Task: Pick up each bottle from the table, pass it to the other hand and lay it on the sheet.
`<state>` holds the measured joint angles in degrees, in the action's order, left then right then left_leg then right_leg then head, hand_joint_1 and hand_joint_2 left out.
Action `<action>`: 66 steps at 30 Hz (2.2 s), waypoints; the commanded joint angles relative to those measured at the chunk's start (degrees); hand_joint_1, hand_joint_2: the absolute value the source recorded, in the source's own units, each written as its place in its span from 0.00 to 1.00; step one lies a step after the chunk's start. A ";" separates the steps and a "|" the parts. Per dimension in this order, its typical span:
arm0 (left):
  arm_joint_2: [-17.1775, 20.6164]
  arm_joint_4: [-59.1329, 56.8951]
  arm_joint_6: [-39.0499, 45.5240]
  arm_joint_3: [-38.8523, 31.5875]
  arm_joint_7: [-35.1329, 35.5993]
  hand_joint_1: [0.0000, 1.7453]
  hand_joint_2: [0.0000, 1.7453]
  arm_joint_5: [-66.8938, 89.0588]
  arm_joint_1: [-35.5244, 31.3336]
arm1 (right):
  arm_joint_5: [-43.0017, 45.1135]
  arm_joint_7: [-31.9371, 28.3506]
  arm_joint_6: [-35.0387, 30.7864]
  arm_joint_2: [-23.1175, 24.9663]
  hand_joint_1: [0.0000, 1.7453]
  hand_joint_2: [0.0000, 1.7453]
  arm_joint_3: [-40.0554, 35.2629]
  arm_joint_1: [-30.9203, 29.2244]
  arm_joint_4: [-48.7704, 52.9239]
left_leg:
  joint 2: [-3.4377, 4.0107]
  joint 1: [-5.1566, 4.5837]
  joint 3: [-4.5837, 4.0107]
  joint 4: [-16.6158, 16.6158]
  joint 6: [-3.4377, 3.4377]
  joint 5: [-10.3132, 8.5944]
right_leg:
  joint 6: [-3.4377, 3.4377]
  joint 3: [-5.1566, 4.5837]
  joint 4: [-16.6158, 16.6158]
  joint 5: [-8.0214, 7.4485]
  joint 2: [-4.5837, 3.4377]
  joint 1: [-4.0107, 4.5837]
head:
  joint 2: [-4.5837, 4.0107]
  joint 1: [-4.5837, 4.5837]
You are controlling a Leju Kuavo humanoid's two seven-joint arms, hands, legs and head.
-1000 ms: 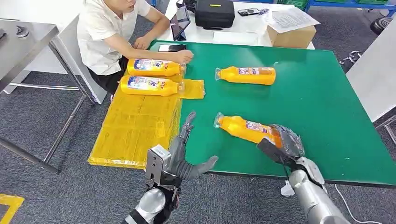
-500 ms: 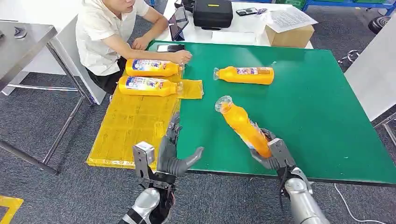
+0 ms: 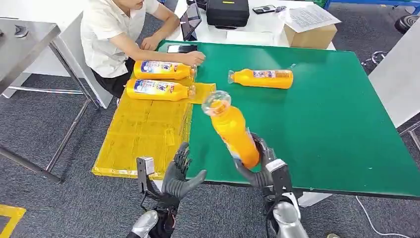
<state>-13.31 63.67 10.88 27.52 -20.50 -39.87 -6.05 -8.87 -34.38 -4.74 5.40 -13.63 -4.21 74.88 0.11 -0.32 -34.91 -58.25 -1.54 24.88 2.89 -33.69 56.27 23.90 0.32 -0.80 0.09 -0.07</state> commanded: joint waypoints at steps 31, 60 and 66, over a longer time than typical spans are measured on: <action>2.54 8.60 -2.63 1.72 0.63 0.00 1.00 -1.48 -1.95 | -10.39 -0.66 -9.95 0.39 1.00 1.00 -16.01 -5.29 -21.47 | -0.05 0.03 0.10 0.07 0.10 0.02 | -0.10 0.09 -0.06 0.04 0.03 0.03 | 0.00 0.00; 1.10 5.78 -1.47 -2.81 1.20 1.00 1.00 -4.38 -4.23 | -8.41 -5.62 -12.70 2.92 0.00 1.00 -19.81 -3.24 -17.42 | 0.00 0.06 0.07 0.02 0.11 0.05 | -0.12 0.05 -0.01 0.06 -0.02 0.05 | 0.00 0.00; 0.49 16.50 3.37 -12.85 -3.21 1.00 1.00 -6.48 -3.19 | -3.21 -5.62 -30.13 3.00 0.00 1.00 -18.53 1.26 -4.81 | 0.01 0.07 -0.06 -0.09 0.13 0.08 | -0.12 -0.09 0.10 0.09 -0.03 0.07 | 0.00 -0.02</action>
<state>-12.41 71.80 9.66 25.28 -20.22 -45.62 -7.96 -17.18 -39.87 -20.01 8.70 -32.20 -6.62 57.82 0.12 -0.31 -35.02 -58.25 -1.53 24.87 2.88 -33.83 56.28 23.89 0.32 -0.80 0.09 -0.09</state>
